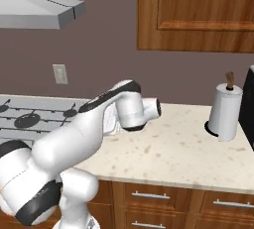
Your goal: Take 2 condiments from the cabinet and move them on the counter near the stove.Make sure the condiments are lined up with each other, next to each other.
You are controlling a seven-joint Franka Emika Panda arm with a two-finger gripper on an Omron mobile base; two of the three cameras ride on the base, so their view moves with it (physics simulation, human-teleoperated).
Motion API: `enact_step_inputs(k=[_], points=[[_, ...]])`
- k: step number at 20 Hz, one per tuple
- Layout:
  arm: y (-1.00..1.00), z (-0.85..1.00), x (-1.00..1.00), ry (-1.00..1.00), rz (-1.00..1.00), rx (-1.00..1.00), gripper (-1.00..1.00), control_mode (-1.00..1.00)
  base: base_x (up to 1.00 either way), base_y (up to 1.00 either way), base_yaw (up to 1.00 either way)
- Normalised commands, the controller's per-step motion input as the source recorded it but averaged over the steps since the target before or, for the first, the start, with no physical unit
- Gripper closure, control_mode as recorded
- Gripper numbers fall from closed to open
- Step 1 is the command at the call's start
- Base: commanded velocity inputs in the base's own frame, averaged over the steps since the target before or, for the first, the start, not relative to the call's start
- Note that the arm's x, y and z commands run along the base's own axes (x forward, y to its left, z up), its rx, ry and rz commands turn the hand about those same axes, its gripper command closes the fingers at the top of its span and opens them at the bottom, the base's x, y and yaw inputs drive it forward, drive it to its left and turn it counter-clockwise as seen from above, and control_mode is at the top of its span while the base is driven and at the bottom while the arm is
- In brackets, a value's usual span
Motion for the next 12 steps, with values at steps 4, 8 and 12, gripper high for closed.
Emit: enact_step_inputs(k=[4,8,12], points=[[0.39,1.0,-0.61,0.0,-0.32,-0.21,-1.0,-1.0,0.0,0.0,0.0],[0.17,1.0,-0.23,0.15,-0.33,-0.31,-1.0,-1.0,0.0,0.0,0.0],[0.02,0.92,-0.17,0.34,-0.34,-0.33,-1.0,-1.0,0.0,0.0,0.0]])
